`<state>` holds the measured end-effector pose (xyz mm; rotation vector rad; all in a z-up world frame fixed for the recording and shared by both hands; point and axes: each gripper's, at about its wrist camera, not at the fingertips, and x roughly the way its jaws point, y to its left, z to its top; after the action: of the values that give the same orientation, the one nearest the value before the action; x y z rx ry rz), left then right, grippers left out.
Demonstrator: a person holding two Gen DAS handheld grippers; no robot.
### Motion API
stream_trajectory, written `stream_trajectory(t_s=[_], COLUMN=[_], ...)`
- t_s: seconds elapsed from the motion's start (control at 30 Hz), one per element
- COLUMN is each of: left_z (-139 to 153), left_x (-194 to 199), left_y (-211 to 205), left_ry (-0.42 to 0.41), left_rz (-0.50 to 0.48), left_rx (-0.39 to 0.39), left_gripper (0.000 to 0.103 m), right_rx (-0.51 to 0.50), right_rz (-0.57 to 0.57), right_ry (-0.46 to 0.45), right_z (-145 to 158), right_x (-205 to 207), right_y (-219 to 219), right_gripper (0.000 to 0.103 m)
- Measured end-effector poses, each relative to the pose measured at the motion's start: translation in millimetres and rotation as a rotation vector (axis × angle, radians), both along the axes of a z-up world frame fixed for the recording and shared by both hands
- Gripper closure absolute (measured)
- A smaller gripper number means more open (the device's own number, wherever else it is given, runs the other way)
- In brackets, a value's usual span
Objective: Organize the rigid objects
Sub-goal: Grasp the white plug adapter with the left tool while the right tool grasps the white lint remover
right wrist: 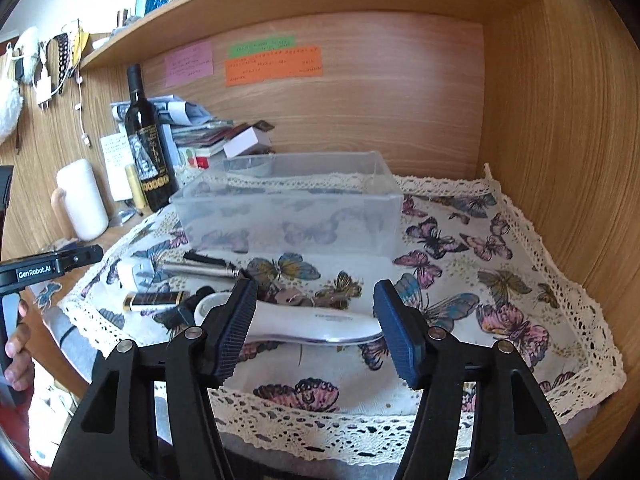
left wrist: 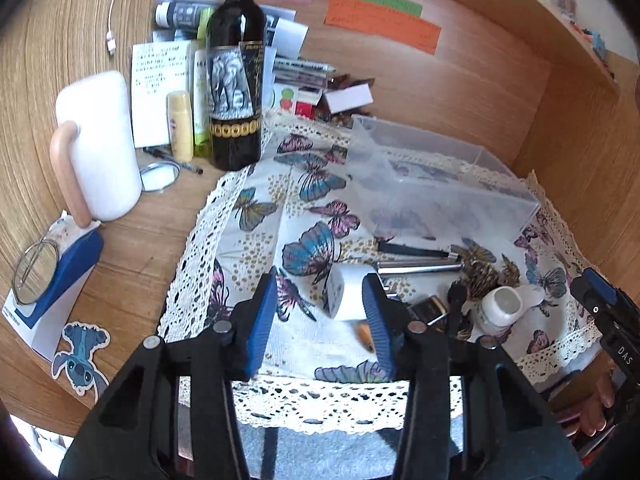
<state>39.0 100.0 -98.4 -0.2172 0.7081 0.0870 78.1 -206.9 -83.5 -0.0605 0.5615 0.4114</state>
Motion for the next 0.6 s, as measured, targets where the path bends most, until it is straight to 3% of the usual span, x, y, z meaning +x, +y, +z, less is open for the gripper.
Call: stream_trajectory(t_s=[0.33, 0.5, 0.6], left_z=[-12, -21, -26], left_x=[23, 41, 49], left_y=[-14, -15, -17], left_ry=[0.109, 0.17, 0.187], left_rz=[-0.124, -0.138, -0.151], left_rx=[-0.053, -0.067, -0.079], left_gripper=[0.06, 0.06, 0.06], right_rx=[-0.032, -0.084, -0.156], right_rz=[0.077, 0.097, 0.102], right_ry=[0.136, 0.139, 0.088], right_z=[-31, -35, -32], right_x=[1, 4, 5], right_y=[21, 37, 46], right_gripper=[0.044, 0.02, 0.016])
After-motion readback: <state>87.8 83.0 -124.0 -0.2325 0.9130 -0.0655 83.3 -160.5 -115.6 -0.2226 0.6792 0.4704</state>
